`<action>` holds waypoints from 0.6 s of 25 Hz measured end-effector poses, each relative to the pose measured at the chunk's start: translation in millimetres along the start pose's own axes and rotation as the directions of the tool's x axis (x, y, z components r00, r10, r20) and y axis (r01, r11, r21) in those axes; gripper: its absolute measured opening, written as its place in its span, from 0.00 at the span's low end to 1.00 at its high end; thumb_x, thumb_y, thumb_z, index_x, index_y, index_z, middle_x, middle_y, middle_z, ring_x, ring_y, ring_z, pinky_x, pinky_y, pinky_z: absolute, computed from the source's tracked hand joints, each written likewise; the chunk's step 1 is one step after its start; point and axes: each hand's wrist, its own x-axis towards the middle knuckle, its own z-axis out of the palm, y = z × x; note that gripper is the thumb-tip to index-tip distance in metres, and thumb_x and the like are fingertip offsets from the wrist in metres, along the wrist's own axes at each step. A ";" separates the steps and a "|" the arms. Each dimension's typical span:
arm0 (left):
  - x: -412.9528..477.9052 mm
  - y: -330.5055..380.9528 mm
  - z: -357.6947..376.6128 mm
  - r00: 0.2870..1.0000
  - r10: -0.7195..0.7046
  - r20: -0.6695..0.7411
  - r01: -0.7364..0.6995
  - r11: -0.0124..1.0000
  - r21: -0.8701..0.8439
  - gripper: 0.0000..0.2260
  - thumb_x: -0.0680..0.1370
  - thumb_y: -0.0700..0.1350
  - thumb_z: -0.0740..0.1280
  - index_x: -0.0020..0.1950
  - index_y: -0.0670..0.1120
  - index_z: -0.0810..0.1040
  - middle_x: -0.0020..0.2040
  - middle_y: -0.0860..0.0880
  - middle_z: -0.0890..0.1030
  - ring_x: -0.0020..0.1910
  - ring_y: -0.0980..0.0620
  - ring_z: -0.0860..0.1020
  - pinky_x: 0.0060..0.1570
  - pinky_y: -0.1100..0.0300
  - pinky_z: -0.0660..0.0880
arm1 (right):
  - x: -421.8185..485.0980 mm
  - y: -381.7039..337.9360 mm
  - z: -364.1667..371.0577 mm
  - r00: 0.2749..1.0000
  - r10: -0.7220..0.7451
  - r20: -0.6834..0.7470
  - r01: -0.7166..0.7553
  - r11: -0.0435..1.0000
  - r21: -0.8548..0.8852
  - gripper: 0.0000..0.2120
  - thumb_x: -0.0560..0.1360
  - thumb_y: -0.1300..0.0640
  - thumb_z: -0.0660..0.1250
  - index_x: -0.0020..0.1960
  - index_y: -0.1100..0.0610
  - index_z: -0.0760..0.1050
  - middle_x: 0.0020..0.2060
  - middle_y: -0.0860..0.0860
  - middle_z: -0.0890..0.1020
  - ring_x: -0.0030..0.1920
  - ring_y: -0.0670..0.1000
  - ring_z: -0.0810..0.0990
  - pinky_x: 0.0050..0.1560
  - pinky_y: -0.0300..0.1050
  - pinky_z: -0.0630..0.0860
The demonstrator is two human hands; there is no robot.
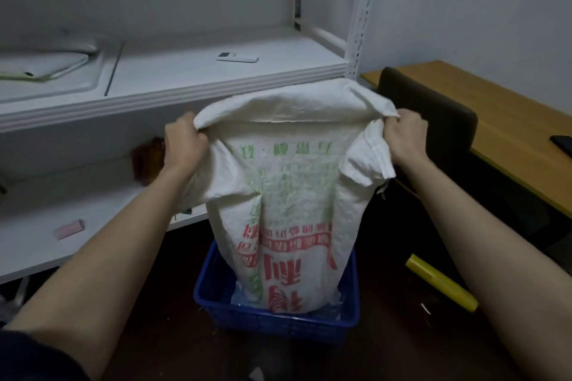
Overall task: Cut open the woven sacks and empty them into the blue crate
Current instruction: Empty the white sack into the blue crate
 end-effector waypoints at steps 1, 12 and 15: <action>9.4 4.9 -6.6 0.999 0.017 -0.045 -0.019 0.999 -0.031 0.13 0.71 0.32 0.57 0.53 0.35 0.76 0.51 0.33 0.79 0.51 0.34 0.75 0.48 0.49 0.69 | 9.8 -8.4 -8.7 0.998 -0.010 -0.057 0.011 1.000 0.018 0.15 0.79 0.62 0.53 0.34 0.60 0.68 0.39 0.60 0.76 0.42 0.58 0.74 0.40 0.43 0.59; 17.3 8.5 -3.7 0.981 -0.120 -0.154 0.110 0.991 -0.072 0.16 0.72 0.32 0.57 0.58 0.39 0.74 0.52 0.32 0.78 0.51 0.32 0.75 0.47 0.48 0.69 | 15.8 -23.9 7.7 0.995 0.071 -0.072 -0.062 0.991 0.117 0.13 0.79 0.65 0.53 0.55 0.69 0.74 0.54 0.65 0.79 0.55 0.62 0.77 0.44 0.42 0.64; 7.3 -2.2 0.5 0.994 -0.057 -0.090 0.053 0.998 -0.046 0.10 0.74 0.34 0.61 0.54 0.38 0.71 0.52 0.33 0.77 0.51 0.33 0.75 0.47 0.46 0.69 | 4.9 -9.9 20.4 0.988 0.127 0.090 -0.129 0.992 0.011 0.14 0.79 0.64 0.54 0.54 0.67 0.76 0.53 0.62 0.80 0.54 0.61 0.78 0.46 0.44 0.68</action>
